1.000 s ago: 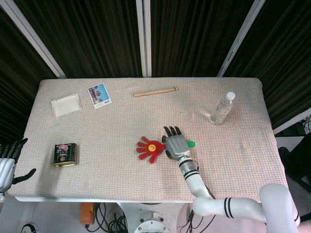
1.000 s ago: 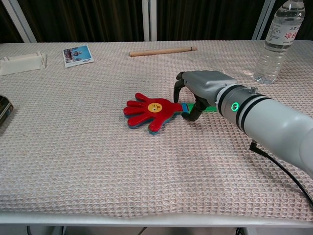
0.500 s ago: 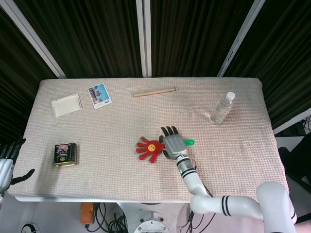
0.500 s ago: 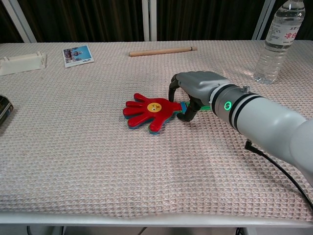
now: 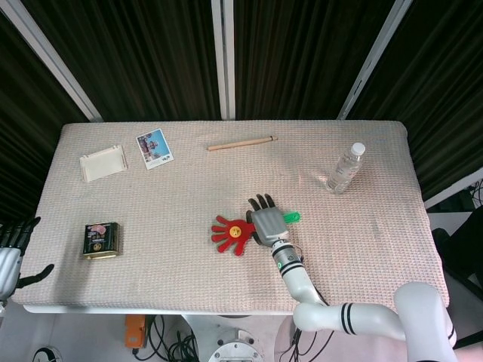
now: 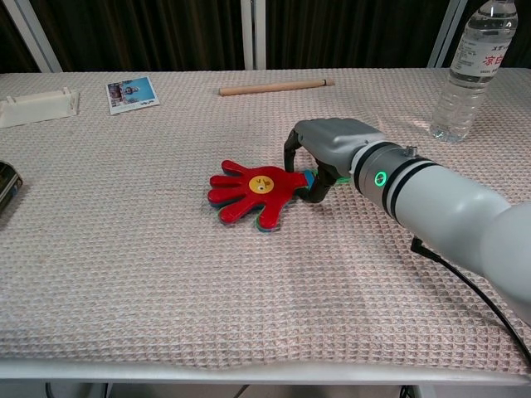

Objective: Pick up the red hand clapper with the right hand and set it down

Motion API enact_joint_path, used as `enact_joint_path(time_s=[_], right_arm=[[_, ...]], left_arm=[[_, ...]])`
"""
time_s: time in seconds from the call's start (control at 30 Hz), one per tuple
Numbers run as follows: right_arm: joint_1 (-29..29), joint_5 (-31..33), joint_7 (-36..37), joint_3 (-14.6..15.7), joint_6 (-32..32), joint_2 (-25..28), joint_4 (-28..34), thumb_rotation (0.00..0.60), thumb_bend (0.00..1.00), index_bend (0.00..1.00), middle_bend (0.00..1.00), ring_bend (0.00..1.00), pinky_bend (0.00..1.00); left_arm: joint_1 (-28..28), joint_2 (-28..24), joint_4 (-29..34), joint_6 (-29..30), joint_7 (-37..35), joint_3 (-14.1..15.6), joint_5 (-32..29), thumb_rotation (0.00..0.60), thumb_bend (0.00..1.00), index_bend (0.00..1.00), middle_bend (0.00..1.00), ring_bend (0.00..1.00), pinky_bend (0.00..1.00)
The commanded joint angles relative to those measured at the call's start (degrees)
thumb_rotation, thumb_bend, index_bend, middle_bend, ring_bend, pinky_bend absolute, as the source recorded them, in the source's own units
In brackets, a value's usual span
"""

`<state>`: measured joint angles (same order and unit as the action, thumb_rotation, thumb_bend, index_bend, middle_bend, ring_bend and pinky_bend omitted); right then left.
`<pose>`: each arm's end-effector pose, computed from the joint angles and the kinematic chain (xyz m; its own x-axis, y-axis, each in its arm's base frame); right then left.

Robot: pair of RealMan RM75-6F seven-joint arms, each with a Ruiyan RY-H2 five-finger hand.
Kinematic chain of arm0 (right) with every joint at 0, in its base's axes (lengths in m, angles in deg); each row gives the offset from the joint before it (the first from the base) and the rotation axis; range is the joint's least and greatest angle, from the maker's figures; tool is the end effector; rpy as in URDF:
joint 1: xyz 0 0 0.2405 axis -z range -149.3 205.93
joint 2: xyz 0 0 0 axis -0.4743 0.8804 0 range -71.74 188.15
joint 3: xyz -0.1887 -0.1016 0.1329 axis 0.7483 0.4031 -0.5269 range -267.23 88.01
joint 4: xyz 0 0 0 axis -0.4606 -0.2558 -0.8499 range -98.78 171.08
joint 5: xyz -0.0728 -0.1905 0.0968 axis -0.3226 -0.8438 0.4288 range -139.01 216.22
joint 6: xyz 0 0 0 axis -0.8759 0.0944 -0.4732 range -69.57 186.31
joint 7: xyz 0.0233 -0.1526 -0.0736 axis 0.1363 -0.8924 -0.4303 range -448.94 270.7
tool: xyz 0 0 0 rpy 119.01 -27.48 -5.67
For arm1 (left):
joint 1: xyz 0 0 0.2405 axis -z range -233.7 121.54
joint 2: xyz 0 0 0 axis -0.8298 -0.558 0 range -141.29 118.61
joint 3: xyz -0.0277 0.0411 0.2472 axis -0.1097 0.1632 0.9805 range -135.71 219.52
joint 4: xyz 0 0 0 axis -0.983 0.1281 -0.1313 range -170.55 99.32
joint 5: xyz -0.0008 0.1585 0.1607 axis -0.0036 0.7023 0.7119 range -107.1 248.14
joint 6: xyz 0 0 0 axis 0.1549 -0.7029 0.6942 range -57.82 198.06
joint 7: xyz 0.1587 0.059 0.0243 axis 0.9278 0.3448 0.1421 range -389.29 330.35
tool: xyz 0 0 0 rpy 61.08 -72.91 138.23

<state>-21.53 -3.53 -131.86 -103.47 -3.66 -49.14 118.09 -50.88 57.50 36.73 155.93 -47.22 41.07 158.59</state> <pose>-0.0733 -0.3460 -0.1235 0.4617 -0.3303 0.8232 -0.8801 -0.2861 0.3788 -0.3707 0.2082 0.1519 0.3591 0.0123 0.9332 0.9330 -0.0303 -0.3586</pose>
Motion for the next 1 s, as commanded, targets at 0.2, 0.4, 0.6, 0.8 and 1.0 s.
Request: enact_joint_path(time_s=[0.2,0.4,0.6,0.8,1.0], right_arm=[[1.05,-2.95,3.51,0.17,-1.10,-1.09,-1.36,0.600,0.35,0.78,0.37,0.08,0.02],[3.14,-8.95,10.94,0.46,-2.06,-1.23,-2.80,0.600,0.43,0.86,0.50,0.24,0.19],[5.16,-15.13,19.40,0.43,-2.83,-0.83,-3.36,0.600,0.47,0.90,0.53,0.28,0.29],[6.50,-19.77,25.93,0.44,-3.38,-1.29,-5.58,0.600,0.48,0.91,0.57,0.42,0.61],[7.62,-22.97,30.80,0.16,-3.90,-1.46,-7.16,0.600,0.49,0.91,0.65,0.62,0.82]], left_arm=[[-0.13,0.08,-0.23,0.18,-0.57,0.00,0.05,0.600,0.18,0.04,0.00,0.00,0.01],[-0.29,0.16,-0.37,0.31,-0.98,0.07,0.11,0.600,0.18,0.04,0.00,0.00,0.01],[-0.39,0.11,0.02,0.50,-0.97,0.01,0.12,0.600,0.18,0.04,0.00,0.00,0.01],[-0.57,-0.17,0.78,0.71,-0.27,-0.07,0.01,0.600,0.18,0.04,0.00,0.00,0.01],[-0.58,-0.40,1.40,0.57,0.40,-0.08,-0.06,0.600,0.18,0.04,0.00,0.00,0.01]])
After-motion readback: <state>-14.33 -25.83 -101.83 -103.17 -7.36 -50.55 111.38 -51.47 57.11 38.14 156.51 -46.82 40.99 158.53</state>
